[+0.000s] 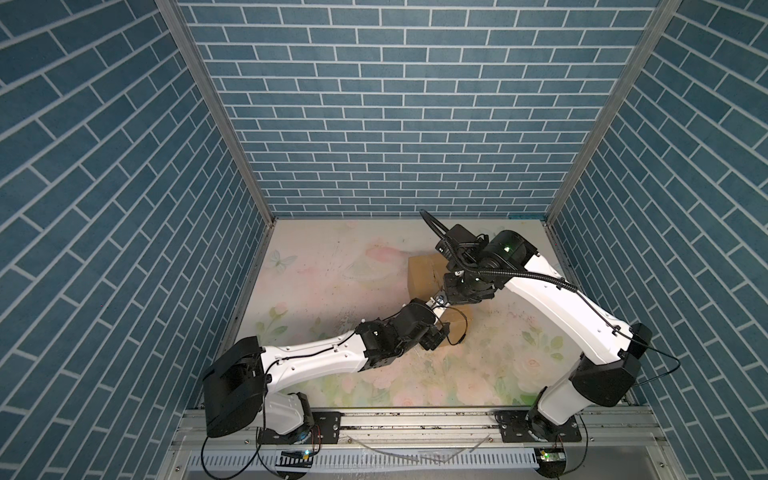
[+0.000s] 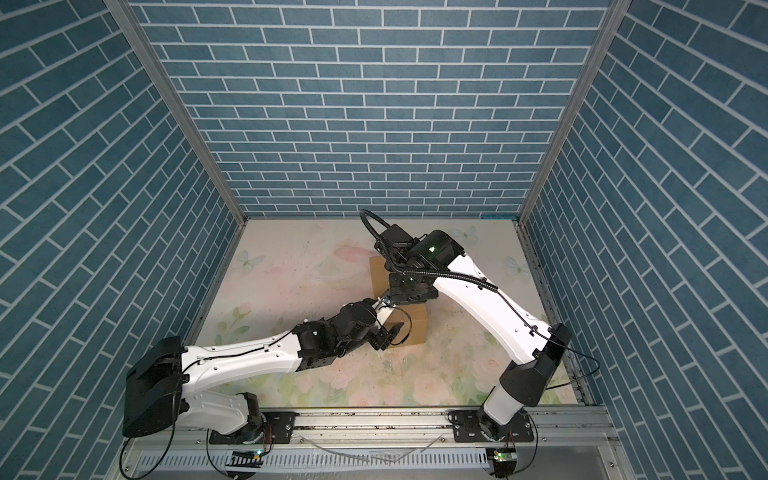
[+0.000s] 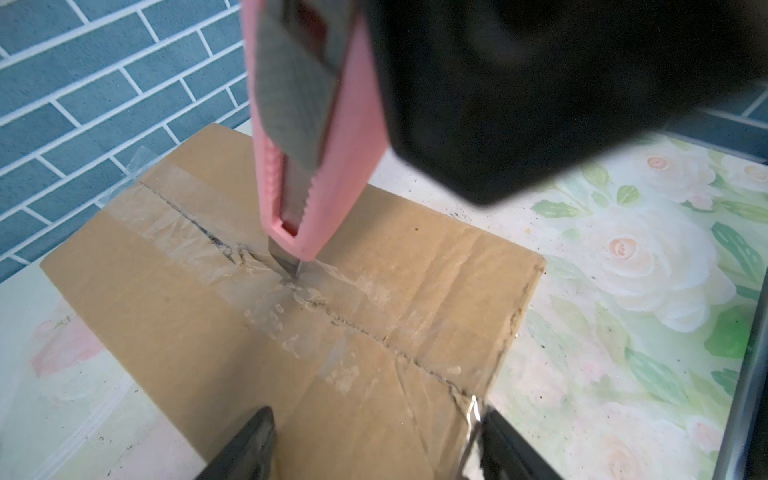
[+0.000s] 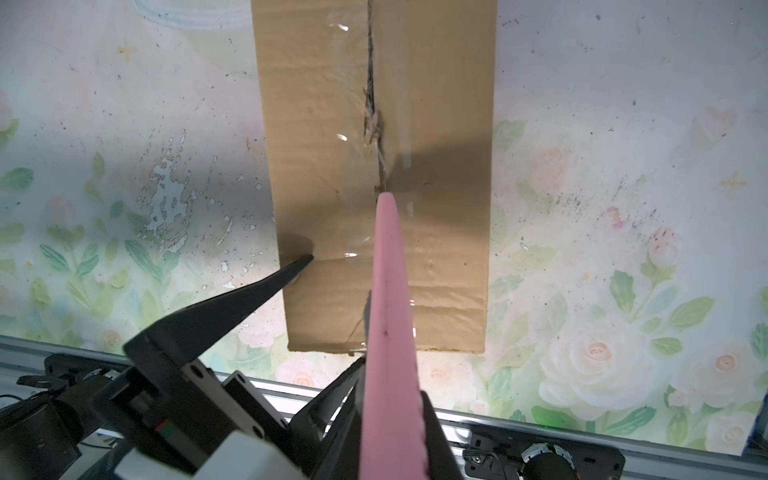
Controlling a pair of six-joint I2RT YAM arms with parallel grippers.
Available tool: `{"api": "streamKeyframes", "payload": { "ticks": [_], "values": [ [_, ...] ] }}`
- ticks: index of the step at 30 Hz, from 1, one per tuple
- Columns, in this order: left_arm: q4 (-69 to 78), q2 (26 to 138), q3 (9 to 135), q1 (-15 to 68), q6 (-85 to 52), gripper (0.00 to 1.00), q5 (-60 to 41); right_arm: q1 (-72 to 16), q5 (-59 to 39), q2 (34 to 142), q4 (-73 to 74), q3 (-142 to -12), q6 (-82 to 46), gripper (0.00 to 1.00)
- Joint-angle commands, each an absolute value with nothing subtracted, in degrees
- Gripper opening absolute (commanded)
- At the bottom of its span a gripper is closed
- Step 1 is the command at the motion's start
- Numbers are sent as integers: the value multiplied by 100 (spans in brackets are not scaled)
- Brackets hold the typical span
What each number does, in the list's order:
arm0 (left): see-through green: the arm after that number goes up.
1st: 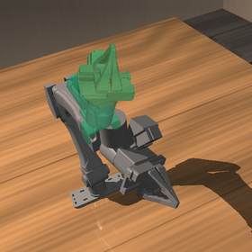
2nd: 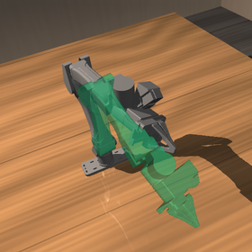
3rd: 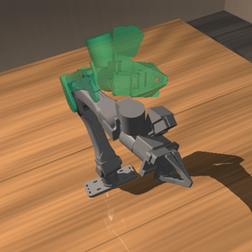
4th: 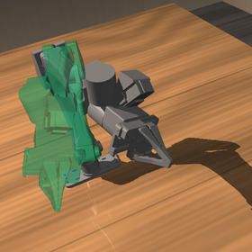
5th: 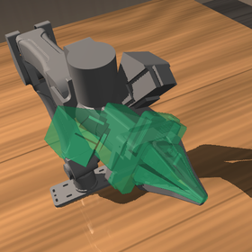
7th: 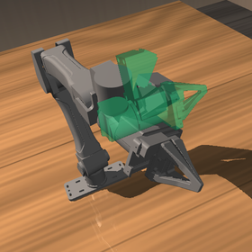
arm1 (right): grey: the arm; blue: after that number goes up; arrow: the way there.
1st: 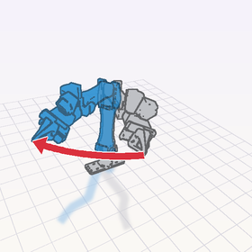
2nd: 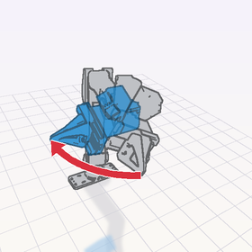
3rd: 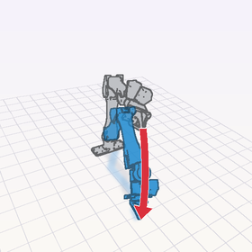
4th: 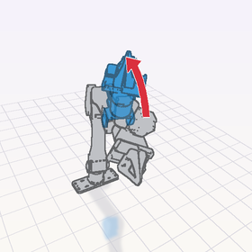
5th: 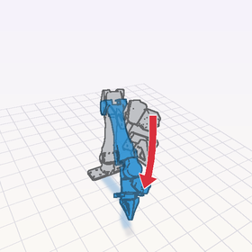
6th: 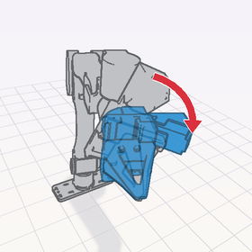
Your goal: Unpack the express box
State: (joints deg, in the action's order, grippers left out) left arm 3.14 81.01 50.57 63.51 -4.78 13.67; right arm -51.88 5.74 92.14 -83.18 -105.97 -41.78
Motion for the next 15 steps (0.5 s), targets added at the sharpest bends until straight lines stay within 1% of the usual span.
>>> {"api": "streamKeyframes", "payload": {
  "ticks": [1, 15],
  "values": [
    [129, 8427, 4849, 5984, -800, 76, 1829, -5388, -666, 9170, -9242, -10272, -4307, 0],
    [807, 8349, 4439, 5684, -931, 76, 1600, -5386, -659, 8948, -9197, -9952, -4307, 0]
  ]
}}
